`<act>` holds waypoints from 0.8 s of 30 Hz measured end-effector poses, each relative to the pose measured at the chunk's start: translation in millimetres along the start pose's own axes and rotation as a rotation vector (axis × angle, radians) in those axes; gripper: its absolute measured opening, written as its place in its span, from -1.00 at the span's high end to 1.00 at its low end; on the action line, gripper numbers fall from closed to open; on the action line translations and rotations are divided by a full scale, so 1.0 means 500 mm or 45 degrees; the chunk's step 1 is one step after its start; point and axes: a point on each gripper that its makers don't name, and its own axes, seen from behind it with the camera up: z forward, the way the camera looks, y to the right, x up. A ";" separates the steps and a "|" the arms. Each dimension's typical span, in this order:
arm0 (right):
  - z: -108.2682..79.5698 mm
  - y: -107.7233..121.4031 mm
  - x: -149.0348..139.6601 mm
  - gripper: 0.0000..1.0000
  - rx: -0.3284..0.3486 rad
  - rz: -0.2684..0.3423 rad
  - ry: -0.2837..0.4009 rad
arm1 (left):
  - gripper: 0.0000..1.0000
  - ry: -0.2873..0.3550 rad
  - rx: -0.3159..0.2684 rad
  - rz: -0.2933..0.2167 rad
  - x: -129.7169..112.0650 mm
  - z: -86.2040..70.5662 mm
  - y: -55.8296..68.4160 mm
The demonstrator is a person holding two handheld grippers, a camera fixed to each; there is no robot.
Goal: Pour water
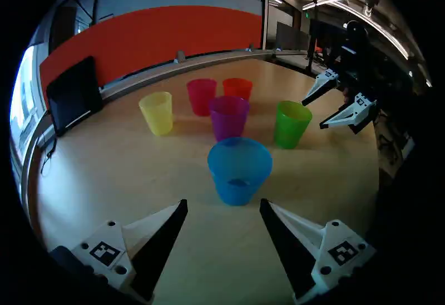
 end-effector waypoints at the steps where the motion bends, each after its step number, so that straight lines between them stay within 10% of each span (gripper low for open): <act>1: -0.007 0.002 0.000 -1.00 -0.013 0.005 0.007 | -0.93 0.006 0.020 -0.005 0.000 -0.006 -0.007; 24: -0.149 0.126 0.103 -1.00 -0.464 0.150 0.357 | -0.93 0.340 0.448 -0.184 0.061 -0.111 -0.179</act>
